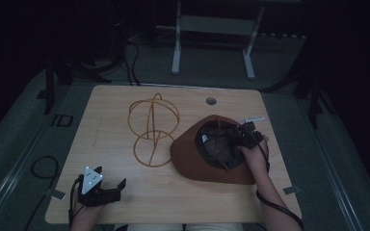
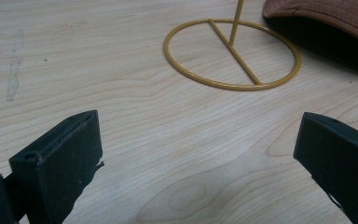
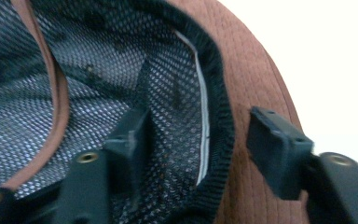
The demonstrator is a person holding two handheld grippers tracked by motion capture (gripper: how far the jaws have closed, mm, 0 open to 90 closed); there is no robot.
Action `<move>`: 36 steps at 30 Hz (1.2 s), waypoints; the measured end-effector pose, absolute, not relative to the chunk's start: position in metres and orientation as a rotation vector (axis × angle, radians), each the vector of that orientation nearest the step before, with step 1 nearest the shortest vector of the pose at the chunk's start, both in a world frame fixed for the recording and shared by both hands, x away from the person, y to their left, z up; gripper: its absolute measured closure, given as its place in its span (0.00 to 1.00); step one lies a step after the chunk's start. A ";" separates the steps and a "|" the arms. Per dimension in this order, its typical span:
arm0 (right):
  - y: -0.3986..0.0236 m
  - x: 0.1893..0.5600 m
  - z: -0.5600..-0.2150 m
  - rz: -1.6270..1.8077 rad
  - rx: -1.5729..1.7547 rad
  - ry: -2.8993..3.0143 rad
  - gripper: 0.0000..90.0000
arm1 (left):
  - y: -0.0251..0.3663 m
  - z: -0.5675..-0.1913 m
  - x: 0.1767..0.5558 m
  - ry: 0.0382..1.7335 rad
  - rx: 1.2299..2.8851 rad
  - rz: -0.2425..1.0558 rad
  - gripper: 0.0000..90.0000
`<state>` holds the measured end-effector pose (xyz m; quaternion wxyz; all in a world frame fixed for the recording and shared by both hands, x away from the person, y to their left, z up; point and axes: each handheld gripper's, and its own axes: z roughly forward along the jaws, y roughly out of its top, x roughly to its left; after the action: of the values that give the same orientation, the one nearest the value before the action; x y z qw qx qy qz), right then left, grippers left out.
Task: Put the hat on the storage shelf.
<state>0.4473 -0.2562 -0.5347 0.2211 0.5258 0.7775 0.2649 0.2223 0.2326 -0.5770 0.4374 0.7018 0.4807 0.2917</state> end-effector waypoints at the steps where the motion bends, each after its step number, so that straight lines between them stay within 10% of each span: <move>1: -0.255 0.448 -0.535 0.719 1.450 2.151 0.49 | 0.233 -0.577 0.222 1.197 1.745 0.727 0.02; 14: -0.241 0.443 -0.540 0.506 1.368 2.071 0.92 | 0.234 -0.576 0.222 1.212 1.735 0.727 0.02; 36: -0.275 0.399 -0.461 1.063 1.409 1.841 0.94 | 0.233 -0.571 0.221 1.214 1.742 0.714 0.02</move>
<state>0.3994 -0.2745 -0.4615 0.2911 0.5286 0.6904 0.3989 0.2211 0.2328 -0.5707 0.4356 0.7001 0.4877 0.2870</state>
